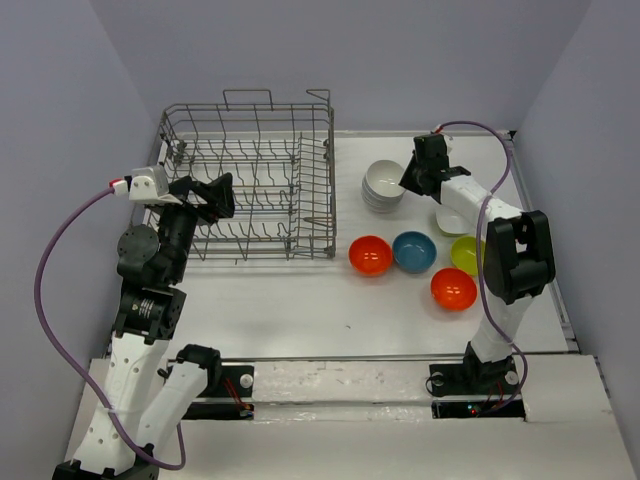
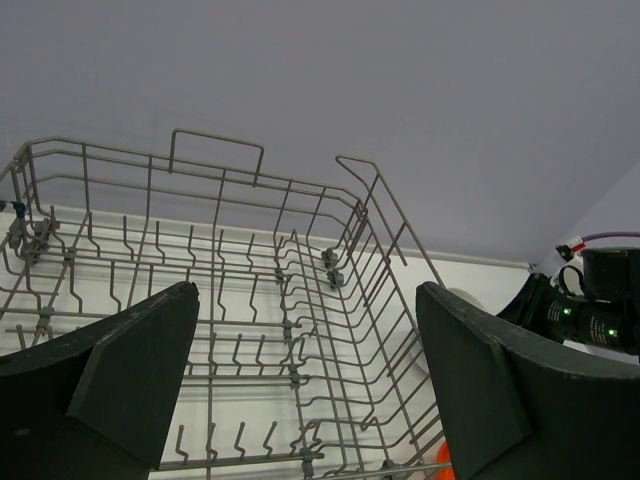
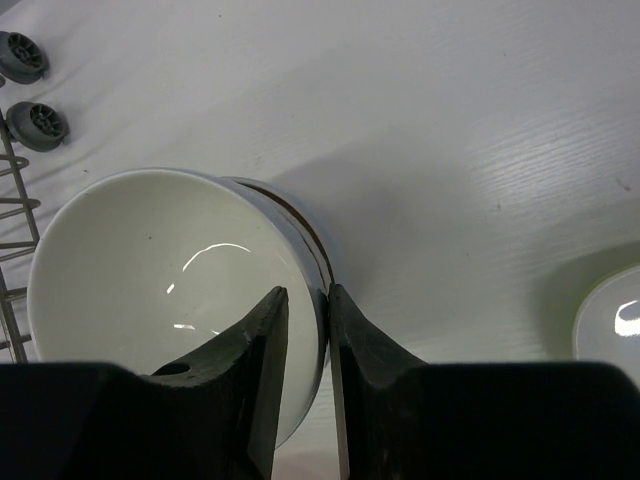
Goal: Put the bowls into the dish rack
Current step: Pick up the bowl from the bowl.
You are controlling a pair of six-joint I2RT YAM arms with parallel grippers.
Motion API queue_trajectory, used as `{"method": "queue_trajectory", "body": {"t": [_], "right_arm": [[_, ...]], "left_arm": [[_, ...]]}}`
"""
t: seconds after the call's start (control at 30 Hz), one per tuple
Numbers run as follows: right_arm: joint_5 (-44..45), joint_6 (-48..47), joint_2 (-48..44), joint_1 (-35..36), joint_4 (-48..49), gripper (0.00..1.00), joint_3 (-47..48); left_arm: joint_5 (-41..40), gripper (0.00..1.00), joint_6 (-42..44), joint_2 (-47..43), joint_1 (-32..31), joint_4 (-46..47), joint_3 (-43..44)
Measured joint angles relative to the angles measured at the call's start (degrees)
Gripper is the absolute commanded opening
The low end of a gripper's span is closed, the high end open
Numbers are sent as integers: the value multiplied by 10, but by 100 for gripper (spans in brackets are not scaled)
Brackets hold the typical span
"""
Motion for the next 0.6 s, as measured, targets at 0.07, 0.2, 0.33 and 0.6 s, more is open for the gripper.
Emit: {"method": "queue_trajectory", "body": {"t": [0.07,0.2,0.33,0.6], "right_arm": [[0,0,0,0,0,25,0],[0,0,0,0,0,24,0],[0,0,0,0,0,20,0],[-2,0,0,0,0,12,-3]], "left_arm": [[0,99,0,0,0,0,0],[0,99,0,0,0,0,0],[0,99,-1,0,0,0,0],[0,99,-2,0,0,0,0]]}}
